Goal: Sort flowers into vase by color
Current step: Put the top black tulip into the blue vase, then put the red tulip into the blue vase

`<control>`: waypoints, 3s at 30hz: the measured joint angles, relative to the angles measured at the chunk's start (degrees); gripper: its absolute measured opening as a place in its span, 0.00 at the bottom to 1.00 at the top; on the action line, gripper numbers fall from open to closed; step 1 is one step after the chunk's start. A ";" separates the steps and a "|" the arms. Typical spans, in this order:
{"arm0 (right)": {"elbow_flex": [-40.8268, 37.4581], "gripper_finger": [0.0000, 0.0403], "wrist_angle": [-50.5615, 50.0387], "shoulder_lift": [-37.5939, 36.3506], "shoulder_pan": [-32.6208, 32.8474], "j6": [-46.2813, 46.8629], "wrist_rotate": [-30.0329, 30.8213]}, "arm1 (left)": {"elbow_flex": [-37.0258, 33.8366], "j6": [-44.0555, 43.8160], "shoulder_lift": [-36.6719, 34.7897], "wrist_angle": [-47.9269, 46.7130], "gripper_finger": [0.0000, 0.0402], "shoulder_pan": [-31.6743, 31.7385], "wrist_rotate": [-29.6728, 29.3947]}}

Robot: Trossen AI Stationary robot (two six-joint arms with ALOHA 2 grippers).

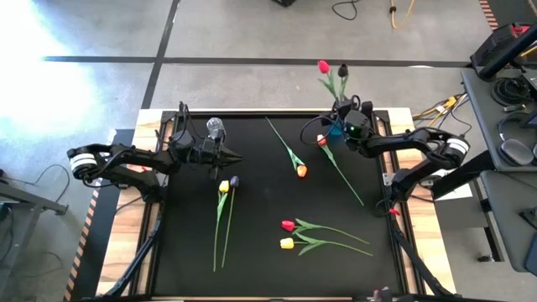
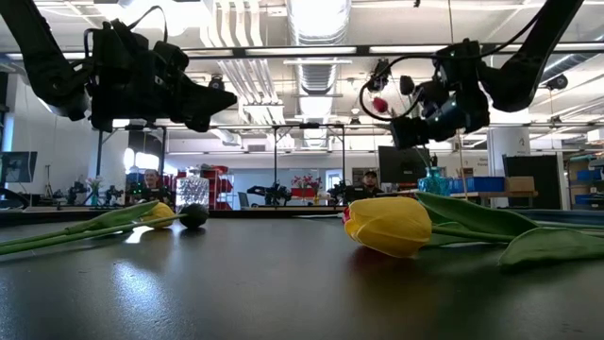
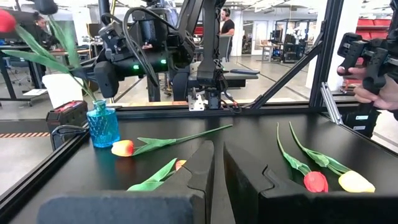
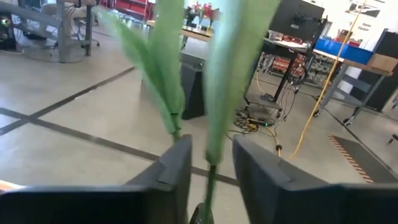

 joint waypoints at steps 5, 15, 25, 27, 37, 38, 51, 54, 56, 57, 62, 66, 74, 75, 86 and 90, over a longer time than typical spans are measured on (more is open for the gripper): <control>0.00 0.41 0.04 -1.15 0.66 -1.05 -0.18 | 0.00 0.01 0.01 -0.01 0.06 -0.01 0.00; 0.00 0.48 -0.06 -5.35 3.26 -4.15 -0.12 | 0.00 0.01 0.02 0.01 0.06 0.00 0.00; 0.00 0.48 -6.92 -12.18 6.28 -5.29 0.62 | 0.00 0.00 0.02 0.01 0.06 0.00 0.00; 0.00 0.48 -8.88 -13.89 7.27 -5.50 1.68 | 0.00 0.00 0.02 0.01 0.06 0.02 0.00; 0.02 0.46 -22.38 -24.54 13.99 -2.97 3.16 | 0.00 0.00 -0.01 -0.02 0.06 0.01 0.00; 0.02 0.44 -25.36 -25.81 14.92 -1.17 2.55 | 0.00 0.08 -0.01 -0.23 0.06 -0.01 0.00; 5.94 0.05 -74.92 -30.68 32.41 25.60 -26.15 | -3.26 4.07 0.02 0.28 0.00 -0.75 -0.06; 5.95 0.04 -78.66 -28.05 38.91 30.88 -31.15 | -4.37 3.92 0.02 0.33 0.00 -1.18 -0.07; 5.95 0.07 -79.24 -25.59 44.03 35.65 -31.93 | -4.87 3.91 0.02 0.47 0.00 -1.40 -0.07; 5.95 0.10 -79.14 -24.19 46.63 37.92 -32.13 | -5.10 3.91 0.02 0.47 0.00 -1.47 -0.04; 8.69 0.29 -78.94 -14.86 58.81 47.32 -32.18 | -5.42 3.89 0.02 0.47 0.00 -1.46 -0.07; 13.11 0.45 -79.35 -5.67 63.70 51.23 -31.98 | -5.37 3.89 0.02 0.47 0.00 -1.47 -0.07; 26.64 0.55 -85.64 10.82 62.22 49.32 -37.91 | -5.16 3.67 0.02 0.54 0.00 -1.45 -0.07; 28.63 0.55 -87.39 12.51 61.94 48.36 -38.30 | -5.16 3.65 0.02 0.45 0.00 -1.45 -0.07; 40.83 0.35 -97.84 24.49 59.22 39.86 -44.38 | -5.27 4.09 0.02 0.00 0.00 -1.45 -0.08; 42.06 0.20 -98.28 24.93 58.93 36.45 -44.38 | -5.27 4.09 0.02 -0.08 0.00 -1.45 -0.09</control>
